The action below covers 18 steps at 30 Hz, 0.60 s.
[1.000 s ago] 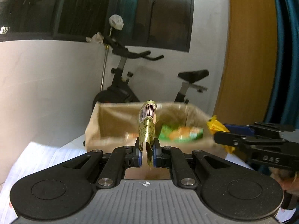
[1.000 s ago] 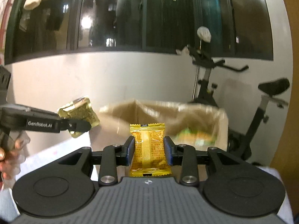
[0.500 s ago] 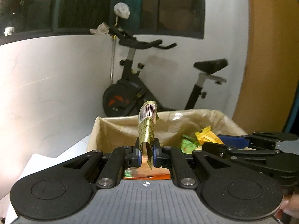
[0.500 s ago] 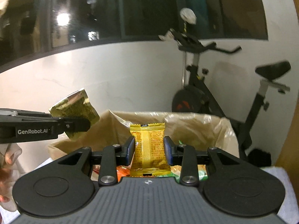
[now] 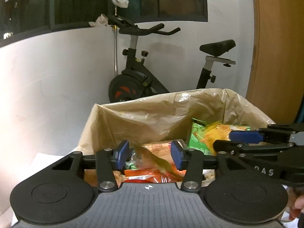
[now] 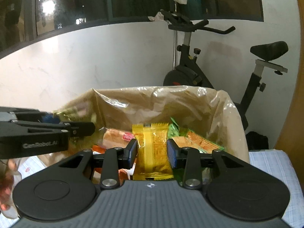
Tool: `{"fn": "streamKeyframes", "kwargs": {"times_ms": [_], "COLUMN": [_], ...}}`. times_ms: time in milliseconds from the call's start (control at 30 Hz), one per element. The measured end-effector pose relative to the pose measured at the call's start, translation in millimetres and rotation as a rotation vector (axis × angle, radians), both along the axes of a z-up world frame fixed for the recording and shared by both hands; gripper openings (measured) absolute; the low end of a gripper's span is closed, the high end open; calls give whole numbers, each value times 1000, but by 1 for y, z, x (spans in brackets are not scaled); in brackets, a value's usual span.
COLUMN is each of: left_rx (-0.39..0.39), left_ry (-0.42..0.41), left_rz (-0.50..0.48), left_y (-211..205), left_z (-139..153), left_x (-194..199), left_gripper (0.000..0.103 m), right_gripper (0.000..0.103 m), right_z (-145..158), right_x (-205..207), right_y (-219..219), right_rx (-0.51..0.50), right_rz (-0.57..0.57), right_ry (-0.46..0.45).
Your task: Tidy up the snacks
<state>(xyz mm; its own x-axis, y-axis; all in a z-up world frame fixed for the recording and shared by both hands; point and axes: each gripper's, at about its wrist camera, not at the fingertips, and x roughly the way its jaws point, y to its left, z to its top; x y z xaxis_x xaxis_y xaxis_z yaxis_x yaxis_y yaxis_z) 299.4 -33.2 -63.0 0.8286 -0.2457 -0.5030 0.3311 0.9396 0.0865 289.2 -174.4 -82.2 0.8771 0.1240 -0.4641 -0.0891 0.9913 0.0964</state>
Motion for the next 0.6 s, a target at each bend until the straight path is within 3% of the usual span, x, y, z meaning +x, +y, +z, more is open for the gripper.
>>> {"fn": "streamKeyframes", "kwargs": {"times_ms": [67, 100, 233, 333, 467, 600], "left_rx": [11, 11, 1, -33, -53, -24], "left_ry": [10, 13, 15, 9, -45, -112], "left_rz": [4, 7, 32, 24, 51, 108], "left_y": [1, 2, 10, 18, 29, 35], "left_z": [1, 2, 9, 18, 34, 50], "left_x": [1, 0, -7, -19, -46, -75], "left_gripper": [62, 64, 70, 77, 88, 89], "right_gripper": [46, 55, 64, 83, 93, 103], "right_z": [-1, -1, 6, 13, 26, 42], "right_x": [-2, -3, -9, -19, -38, -63], "right_y": [0, 0, -1, 0, -2, -2], "right_rx": [4, 6, 12, 8, 13, 1], "right_rz": [-9, -20, -23, -20, -34, -66], "right_ry": [-6, -9, -15, -31, -57, -114]}}
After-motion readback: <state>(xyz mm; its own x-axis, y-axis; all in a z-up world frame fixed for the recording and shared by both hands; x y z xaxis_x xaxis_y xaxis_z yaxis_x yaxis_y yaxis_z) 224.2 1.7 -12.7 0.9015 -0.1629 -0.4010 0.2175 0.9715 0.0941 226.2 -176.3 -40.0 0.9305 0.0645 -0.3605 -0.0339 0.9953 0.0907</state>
